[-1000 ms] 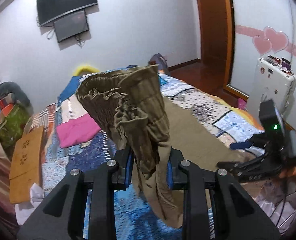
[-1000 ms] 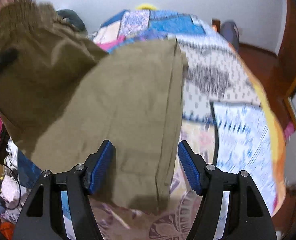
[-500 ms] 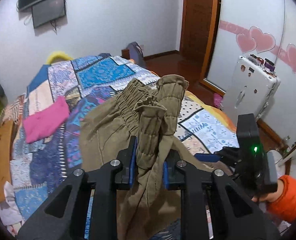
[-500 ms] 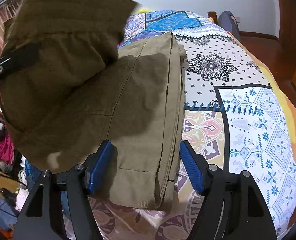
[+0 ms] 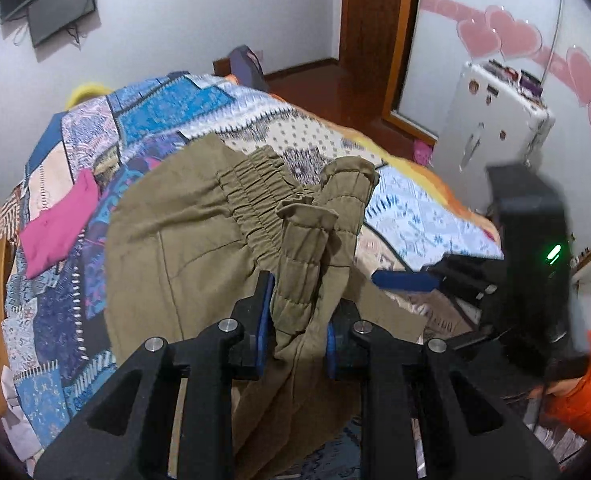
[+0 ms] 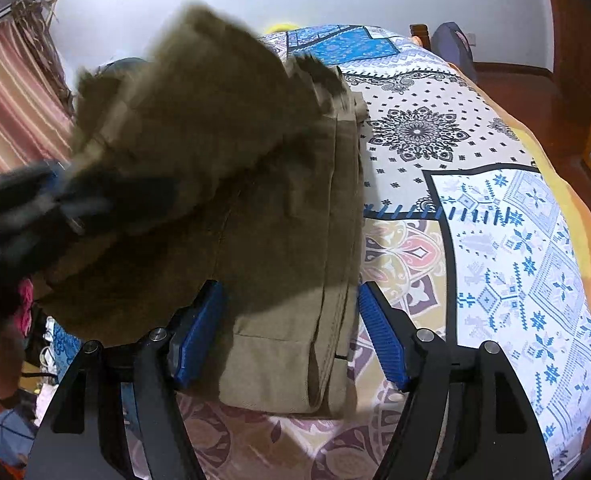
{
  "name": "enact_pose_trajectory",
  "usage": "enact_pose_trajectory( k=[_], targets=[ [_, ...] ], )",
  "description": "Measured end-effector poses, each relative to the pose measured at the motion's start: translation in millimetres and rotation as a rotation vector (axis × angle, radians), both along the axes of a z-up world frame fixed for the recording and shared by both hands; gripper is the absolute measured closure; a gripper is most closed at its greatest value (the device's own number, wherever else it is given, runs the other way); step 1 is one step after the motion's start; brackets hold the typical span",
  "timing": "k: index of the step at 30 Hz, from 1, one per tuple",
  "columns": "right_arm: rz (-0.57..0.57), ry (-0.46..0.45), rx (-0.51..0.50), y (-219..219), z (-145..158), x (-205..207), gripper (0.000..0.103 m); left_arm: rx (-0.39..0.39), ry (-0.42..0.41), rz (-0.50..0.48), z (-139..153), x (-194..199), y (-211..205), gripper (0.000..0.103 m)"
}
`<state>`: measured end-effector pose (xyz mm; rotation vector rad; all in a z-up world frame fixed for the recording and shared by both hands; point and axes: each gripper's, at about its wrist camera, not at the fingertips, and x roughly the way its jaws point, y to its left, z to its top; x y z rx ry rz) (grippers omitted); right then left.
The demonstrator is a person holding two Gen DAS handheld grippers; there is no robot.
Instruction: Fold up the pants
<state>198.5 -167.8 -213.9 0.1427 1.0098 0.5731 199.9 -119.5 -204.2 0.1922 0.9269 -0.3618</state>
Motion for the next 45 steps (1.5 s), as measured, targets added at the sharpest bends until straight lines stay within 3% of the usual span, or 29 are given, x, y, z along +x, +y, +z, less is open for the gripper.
enact_pose_trajectory(
  k=[4, 7, 9, 12, 18, 23, 25, 28, 31, 34, 39, 42, 45],
  targets=[
    [-0.035, -0.012, -0.036, -18.3, 6.5, -0.4, 0.035, 0.016, 0.030, -0.015, -13.4, -0.4, -5.0, 0.081],
    [-0.066, -0.029, -0.088, -32.8, 11.5, -0.8, 0.035, 0.017, 0.048, -0.020, -19.6, -0.3, -6.1, 0.072],
    [-0.088, -0.034, -0.103, -43.4, 15.1, -0.4, 0.035, -0.008, 0.075, -0.029, -23.3, 0.7, -6.7, 0.051],
    [-0.114, -0.047, -0.110, -55.2, 22.3, -3.9, 0.035, -0.049, 0.096, -0.041, -25.2, -2.1, -8.2, 0.032],
    [-0.152, -0.103, -0.087, -63.9, 46.8, -9.5, 0.035, -0.038, 0.071, -0.054, -10.9, -12.7, -8.8, 0.031],
    [-0.123, -0.156, -0.065, -52.4, 63.5, -4.7, 0.035, -0.033, -0.067, 0.011, 20.0, -24.9, 24.3, 0.030],
    [-0.106, -0.171, -0.055, -45.0, 66.4, -3.1, 0.035, 0.018, -0.099, 0.057, 19.8, -24.5, 40.1, 0.030],
    [-0.076, -0.187, -0.041, -28.3, 68.3, 1.0, 0.035, 0.050, -0.074, 0.107, 6.7, -21.8, 60.0, 0.030],
    [-0.050, -0.182, -0.030, -11.5, 61.8, 4.6, 0.035, 0.050, -0.012, 0.125, -12.3, -20.0, 71.0, 0.030],
    [-0.036, -0.149, -0.027, 0.4, 48.0, 7.6, 0.035, 0.077, -0.020, 0.119, -23.0, -27.2, 72.4, 0.028],
    [-0.026, -0.057, -0.035, 8.6, 15.3, 6.6, 0.035, 0.036, -0.044, 0.104, -6.5, -29.2, 81.5, 0.028],
    [-0.043, -0.028, 0.017, -3.1, 8.7, 4.7, 0.035, 0.017, -0.058, 0.125, 4.3, -16.3, 93.0, 0.027],
    [-0.048, -0.033, 0.024, -6.4, 8.3, 1.8, 0.035, 0.050, -0.078, 0.168, 8.3, 8.7, 106.5, 0.027]
  ],
)
